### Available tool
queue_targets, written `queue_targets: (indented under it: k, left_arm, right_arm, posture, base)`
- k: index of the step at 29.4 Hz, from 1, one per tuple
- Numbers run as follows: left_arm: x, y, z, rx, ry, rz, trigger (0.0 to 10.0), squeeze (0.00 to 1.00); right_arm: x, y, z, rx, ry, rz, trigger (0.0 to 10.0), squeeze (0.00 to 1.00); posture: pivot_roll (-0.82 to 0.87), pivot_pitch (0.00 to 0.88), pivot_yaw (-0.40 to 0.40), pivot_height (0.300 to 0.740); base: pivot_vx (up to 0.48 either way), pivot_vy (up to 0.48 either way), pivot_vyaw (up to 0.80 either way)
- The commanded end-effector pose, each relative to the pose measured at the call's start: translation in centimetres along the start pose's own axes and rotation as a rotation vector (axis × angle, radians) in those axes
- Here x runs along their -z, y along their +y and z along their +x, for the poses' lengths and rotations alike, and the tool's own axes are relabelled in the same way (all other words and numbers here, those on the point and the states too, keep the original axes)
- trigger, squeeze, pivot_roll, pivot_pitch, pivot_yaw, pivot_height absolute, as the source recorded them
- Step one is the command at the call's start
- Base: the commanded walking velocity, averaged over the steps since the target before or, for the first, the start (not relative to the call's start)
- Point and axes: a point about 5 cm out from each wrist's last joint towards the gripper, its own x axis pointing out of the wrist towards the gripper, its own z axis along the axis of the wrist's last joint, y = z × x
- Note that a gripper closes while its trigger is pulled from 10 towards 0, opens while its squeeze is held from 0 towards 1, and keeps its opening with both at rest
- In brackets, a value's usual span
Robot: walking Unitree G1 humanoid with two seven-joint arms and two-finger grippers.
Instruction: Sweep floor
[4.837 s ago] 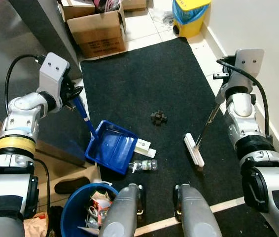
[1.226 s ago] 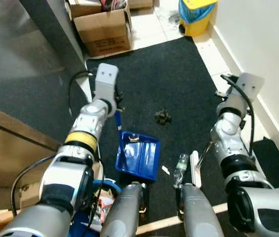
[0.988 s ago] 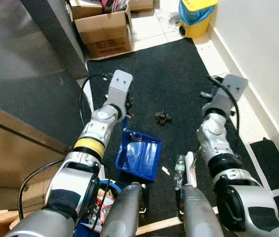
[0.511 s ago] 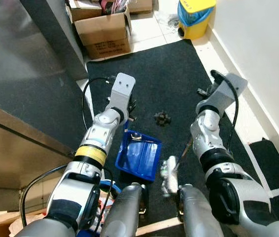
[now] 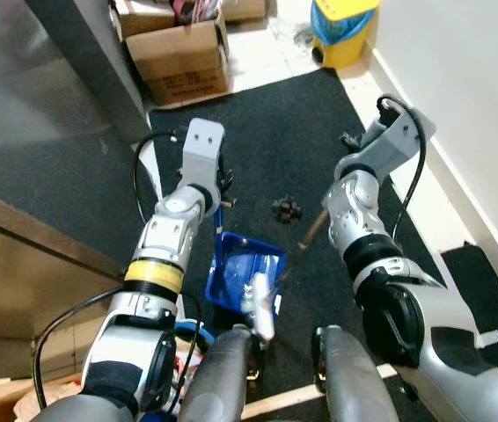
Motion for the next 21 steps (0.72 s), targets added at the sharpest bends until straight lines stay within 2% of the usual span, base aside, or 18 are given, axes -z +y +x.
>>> queue_targets:
  k: [1, 4, 8, 11, 13, 16, 21]
  left_arm:
    - [0.3, -1.0, -0.5, 0.131, -0.016, -0.170, 10.0, 0.00]
    - [-0.5, -0.5, -1.7, 0.180, -0.035, -0.145, 10.0, 0.00]
    - [-1.0, -0.2, -2.1, 0.182, -0.045, -0.152, 10.0, 0.00]
    - [-1.7, 0.4, -2.3, 0.165, -0.067, -0.174, 10.0, 0.00]
    - [-2.5, 1.5, -2.6, 0.139, -0.089, -0.188, 10.0, 0.00]
    - [-3.0, 3.7, -3.3, 0.081, -0.083, -0.098, 10.0, 0.00]
    - [-2.8, 4.8, -3.8, 0.057, -0.055, -0.019, 10.0, 0.00]
  right_arm:
    - [1.9, 2.0, -1.0, -0.052, 0.076, 0.132, 10.0, 0.00]
    - [0.6, 2.0, -0.4, -0.094, 0.031, 0.097, 10.0, 0.00]
    - [-0.1, 1.5, 0.0, -0.099, 0.006, 0.077, 10.0, 0.00]
    - [-0.8, 1.2, 0.4, -0.114, -0.021, 0.062, 10.0, 0.00]
    - [-1.8, 1.0, 0.6, -0.144, -0.064, 0.030, 10.0, 0.00]
    - [-3.9, 1.2, 1.1, -0.212, -0.164, -0.048, 10.0, 0.00]
    - [-5.8, 1.3, 1.2, -0.267, -0.259, -0.137, 10.0, 0.00]
  posture:
    - [0.04, 0.181, 0.042, 0.740]
    - [0.04, 0.180, 0.043, 0.740]
    - [0.03, 0.176, 0.048, 0.740]
    - [0.03, 0.176, 0.052, 0.740]
    - [0.03, 0.176, 0.056, 0.740]
    - [0.03, 0.178, 0.063, 0.740]
    - [0.03, 0.178, 0.067, 0.740]
  base:
    - [0.000, 0.000, 0.00]
    - [0.000, 0.000, 0.00]
    - [0.000, 0.000, 0.00]
    - [0.000, 0.000, 0.00]
    - [0.000, 0.000, 0.00]
    - [0.000, 0.000, 0.00]
    - [0.000, 0.000, 0.00]
